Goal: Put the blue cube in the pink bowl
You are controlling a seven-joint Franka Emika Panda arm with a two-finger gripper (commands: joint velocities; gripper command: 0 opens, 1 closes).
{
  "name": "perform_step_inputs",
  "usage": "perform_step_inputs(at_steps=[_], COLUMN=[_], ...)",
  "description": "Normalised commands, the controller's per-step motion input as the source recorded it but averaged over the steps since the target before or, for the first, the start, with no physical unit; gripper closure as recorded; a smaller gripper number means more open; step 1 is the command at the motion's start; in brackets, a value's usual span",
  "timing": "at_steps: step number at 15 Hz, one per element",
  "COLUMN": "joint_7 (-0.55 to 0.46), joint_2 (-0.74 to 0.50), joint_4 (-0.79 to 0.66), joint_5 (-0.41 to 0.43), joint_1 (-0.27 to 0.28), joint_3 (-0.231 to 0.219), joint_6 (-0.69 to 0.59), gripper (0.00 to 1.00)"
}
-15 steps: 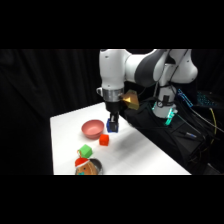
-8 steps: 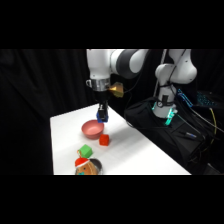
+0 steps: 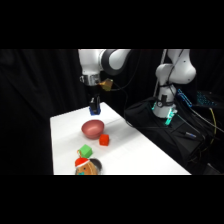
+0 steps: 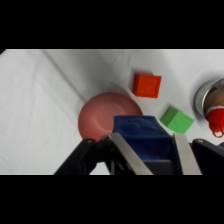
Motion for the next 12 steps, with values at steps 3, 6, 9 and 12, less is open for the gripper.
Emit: perform_step_inputs(at_steps=[3,6,9,12], joint_7=[-0.24,-0.18,-0.09,-0.10], joint_2=[0.27,0.23,0.22,0.23], joint_4=[0.25,0.16,0.13,0.13], joint_5=[0.208,0.196,0.127,0.186], joint_1=[-0.063,-0.018,-0.002,-0.019], joint_3=[-0.019,0.007,-0.018,-0.008], joint_6=[-0.04,0.11,0.24,0.26], gripper=[0.72,0.72,0.72,0.72])
